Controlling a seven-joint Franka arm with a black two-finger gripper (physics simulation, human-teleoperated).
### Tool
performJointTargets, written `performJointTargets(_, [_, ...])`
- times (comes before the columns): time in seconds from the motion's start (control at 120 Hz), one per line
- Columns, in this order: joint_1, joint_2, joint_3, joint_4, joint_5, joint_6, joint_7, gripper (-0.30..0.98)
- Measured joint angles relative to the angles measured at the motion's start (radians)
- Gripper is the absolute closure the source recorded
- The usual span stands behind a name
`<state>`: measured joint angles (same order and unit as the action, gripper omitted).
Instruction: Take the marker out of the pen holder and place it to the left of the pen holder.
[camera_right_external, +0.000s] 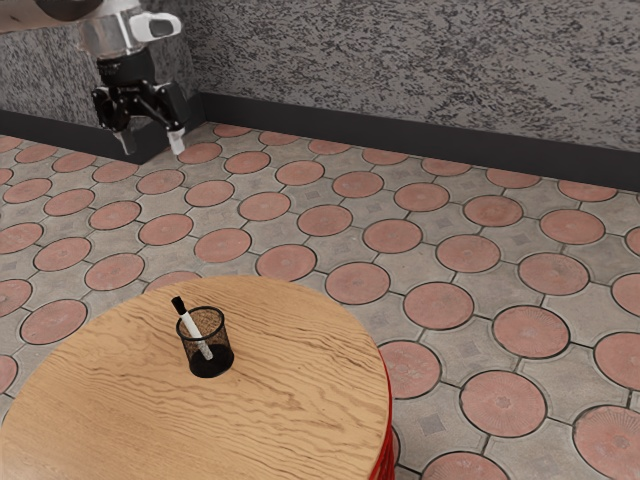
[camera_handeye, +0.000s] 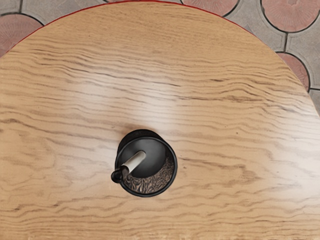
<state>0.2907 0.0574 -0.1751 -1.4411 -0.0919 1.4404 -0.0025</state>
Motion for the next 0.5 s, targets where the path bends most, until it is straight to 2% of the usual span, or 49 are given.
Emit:
performJointTargets(0.075, [-0.132, 0.007, 0.087, -0.025, 0.004, 0.031, 0.002, 0.0])
performJointTargets(0.183, [-0.198, 0.218, 0.115, 0.02, 0.006, 0.071, 0.003, 0.0])
performJointTargets(0.292, [-0.205, 0.382, 0.128, 0.057, 0.002, 0.096, 0.003, 0.0])
performJointTargets(0.5, [-0.139, 0.419, 0.143, -0.069, -0.018, 0.134, 0.004, 0.01])
